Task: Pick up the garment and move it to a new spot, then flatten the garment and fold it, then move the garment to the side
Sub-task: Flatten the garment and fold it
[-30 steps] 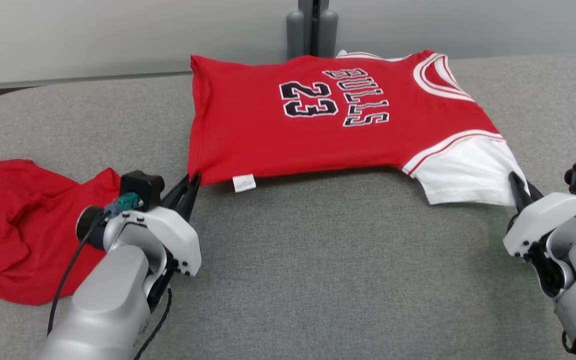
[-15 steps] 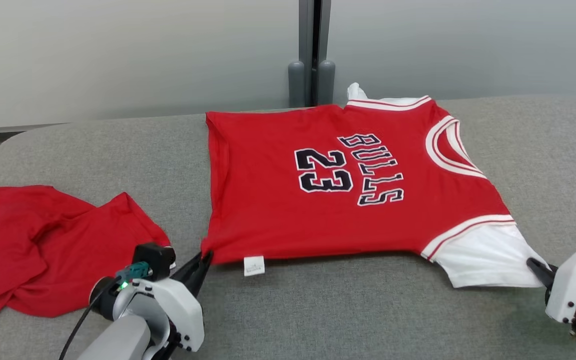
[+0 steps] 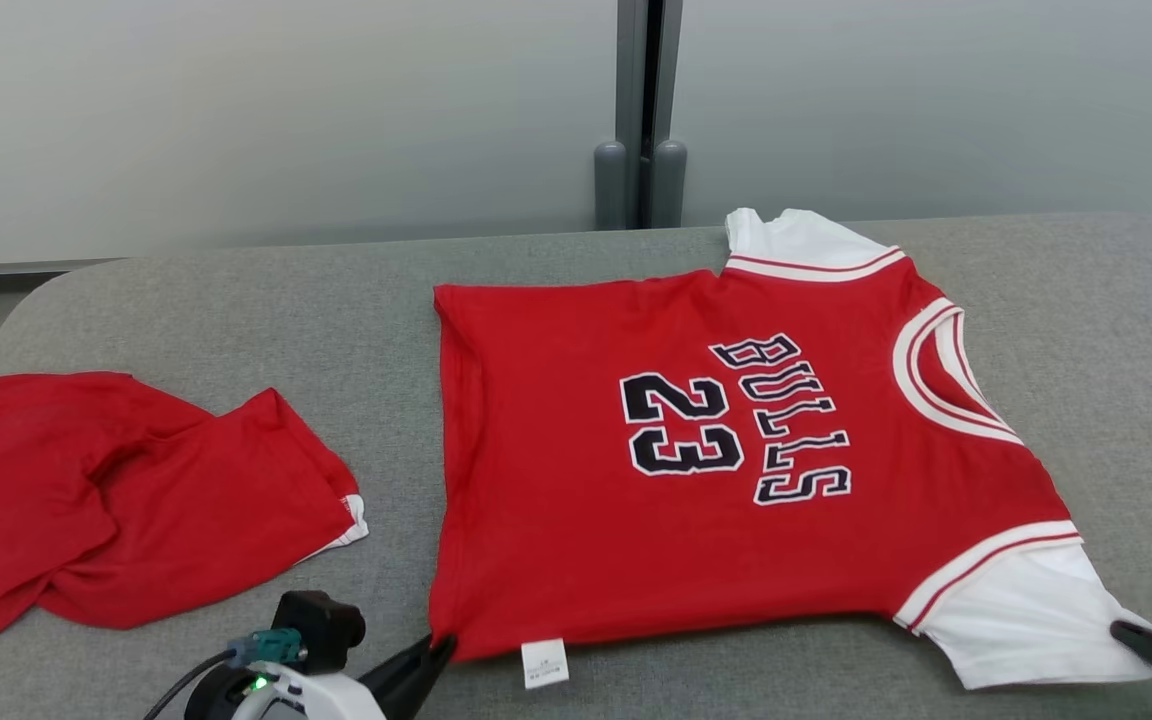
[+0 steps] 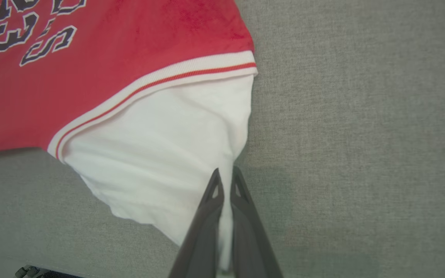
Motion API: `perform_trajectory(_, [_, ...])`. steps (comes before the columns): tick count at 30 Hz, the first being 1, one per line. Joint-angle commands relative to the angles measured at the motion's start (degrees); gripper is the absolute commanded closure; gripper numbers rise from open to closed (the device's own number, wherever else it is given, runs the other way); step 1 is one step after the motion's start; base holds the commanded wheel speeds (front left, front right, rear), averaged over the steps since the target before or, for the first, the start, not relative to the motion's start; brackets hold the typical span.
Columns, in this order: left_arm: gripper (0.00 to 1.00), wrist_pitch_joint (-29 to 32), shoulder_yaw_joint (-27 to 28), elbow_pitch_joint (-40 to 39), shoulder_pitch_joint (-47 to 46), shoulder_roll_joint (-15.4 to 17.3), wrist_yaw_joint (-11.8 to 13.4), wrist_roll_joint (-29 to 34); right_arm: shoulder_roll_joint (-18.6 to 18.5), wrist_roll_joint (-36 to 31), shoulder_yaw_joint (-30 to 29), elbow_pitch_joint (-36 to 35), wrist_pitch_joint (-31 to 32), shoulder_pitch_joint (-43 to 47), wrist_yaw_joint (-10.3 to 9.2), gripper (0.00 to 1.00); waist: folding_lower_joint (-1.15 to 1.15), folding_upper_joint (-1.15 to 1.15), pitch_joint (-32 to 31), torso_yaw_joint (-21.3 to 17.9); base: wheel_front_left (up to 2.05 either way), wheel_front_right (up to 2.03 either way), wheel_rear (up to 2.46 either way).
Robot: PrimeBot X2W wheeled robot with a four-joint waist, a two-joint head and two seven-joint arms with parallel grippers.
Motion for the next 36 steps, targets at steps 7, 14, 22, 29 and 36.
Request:
perform_trajectory(7, [1.00,7.84,-0.63,-13.38,5.25,7.15,3.16,-1.72,-0.32,-1.06,-6.42,-6.35,5.52,6.35,-0.13,1.00,0.00,0.00,-0.11,0.45,0.00,0.00,0.00])
perform_trajectory(14, [1.00,9.21,1.27,-19.06,4.16,9.09,6.13,-1.94,1.69,-6.35,-12.95,-11.44,9.40,6.43,-0.14,1.00,0.00,0.00,-0.14,0.05,0.00,0.00,0.00])
perform_trajectory(22, [1.00,11.49,2.32,-21.14,0.51,10.44,7.33,-0.84,4.87,-11.51,-16.93,-16.51,17.39,2.64,-0.13,1.00,0.00,0.00,0.67,-0.06,0.00,0.00,0.00])
perform_trajectory(29, [1.00,14.78,0.64,-19.53,-4.69,9.22,5.37,0.41,7.32,-15.38,-19.05,-16.32,22.27,-4.39,-0.13,1.00,0.00,0.00,4.20,0.41,0.00,0.00,0.00])
perform_trajectory(36, [1.00,16.60,-0.11,-15.42,-11.40,7.35,2.95,1.62,8.73,-19.10,-18.77,-14.10,23.84,-13.83,-0.13,1.00,0.00,0.00,8.93,1.12,0.00,0.00,0.00])
